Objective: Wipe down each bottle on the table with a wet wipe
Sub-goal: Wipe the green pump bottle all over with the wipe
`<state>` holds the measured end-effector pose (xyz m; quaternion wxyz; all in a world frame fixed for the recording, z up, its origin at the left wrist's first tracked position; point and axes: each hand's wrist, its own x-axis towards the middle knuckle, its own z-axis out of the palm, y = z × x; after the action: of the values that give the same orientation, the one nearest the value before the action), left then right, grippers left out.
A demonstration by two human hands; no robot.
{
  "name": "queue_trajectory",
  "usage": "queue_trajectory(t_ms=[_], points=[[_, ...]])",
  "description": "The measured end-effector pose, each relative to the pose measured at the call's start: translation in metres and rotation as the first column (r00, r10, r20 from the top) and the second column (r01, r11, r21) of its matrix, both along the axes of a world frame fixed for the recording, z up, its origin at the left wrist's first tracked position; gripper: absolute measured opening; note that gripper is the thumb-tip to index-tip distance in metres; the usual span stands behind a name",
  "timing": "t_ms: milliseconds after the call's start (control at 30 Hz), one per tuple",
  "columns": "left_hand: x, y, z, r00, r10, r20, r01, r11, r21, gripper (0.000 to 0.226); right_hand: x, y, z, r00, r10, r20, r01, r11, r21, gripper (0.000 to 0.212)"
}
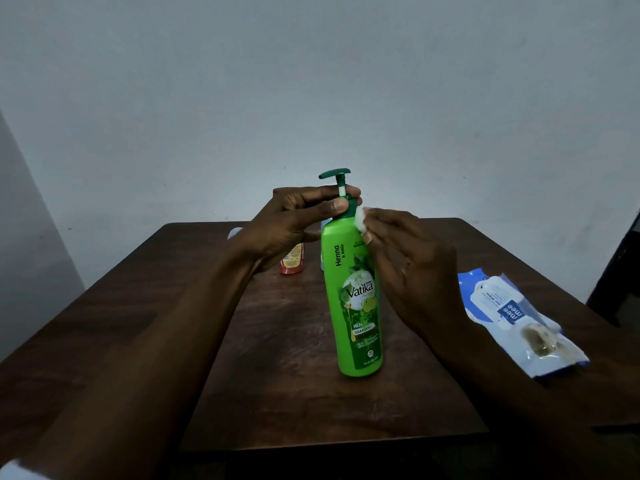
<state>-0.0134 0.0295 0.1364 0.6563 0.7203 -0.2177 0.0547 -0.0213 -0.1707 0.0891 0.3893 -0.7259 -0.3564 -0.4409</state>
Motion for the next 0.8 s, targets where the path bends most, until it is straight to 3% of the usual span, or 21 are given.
queue_trajectory(t_ms=[133,367,467,800], points=[[0.002,0.000,0.001,0.998,0.055,0.020,-0.055,0.998,-0.009,0.026,-0.015,0.019,-0.015,0.995,0.017,0.102,-0.004,0.992,-0.128,0.031],[0.003,-0.005,0.011,0.996,0.054,0.070,-0.056,0.998,0.025,0.028,-0.021,0.038,0.004,0.986,-0.118,0.115,0.146,0.947,-0.287,0.032],[0.005,-0.002,0.010,0.996,0.060,0.070,-0.062,0.998,0.025,0.024,-0.013,0.033,0.004,0.988,-0.095,0.119,0.132,0.927,-0.352,0.034],[0.011,-0.002,0.007,0.989,0.146,0.035,-0.149,0.980,0.130,0.023,-0.017,0.022,-0.028,0.995,-0.061,0.083,0.084,0.951,-0.297,0.033]])
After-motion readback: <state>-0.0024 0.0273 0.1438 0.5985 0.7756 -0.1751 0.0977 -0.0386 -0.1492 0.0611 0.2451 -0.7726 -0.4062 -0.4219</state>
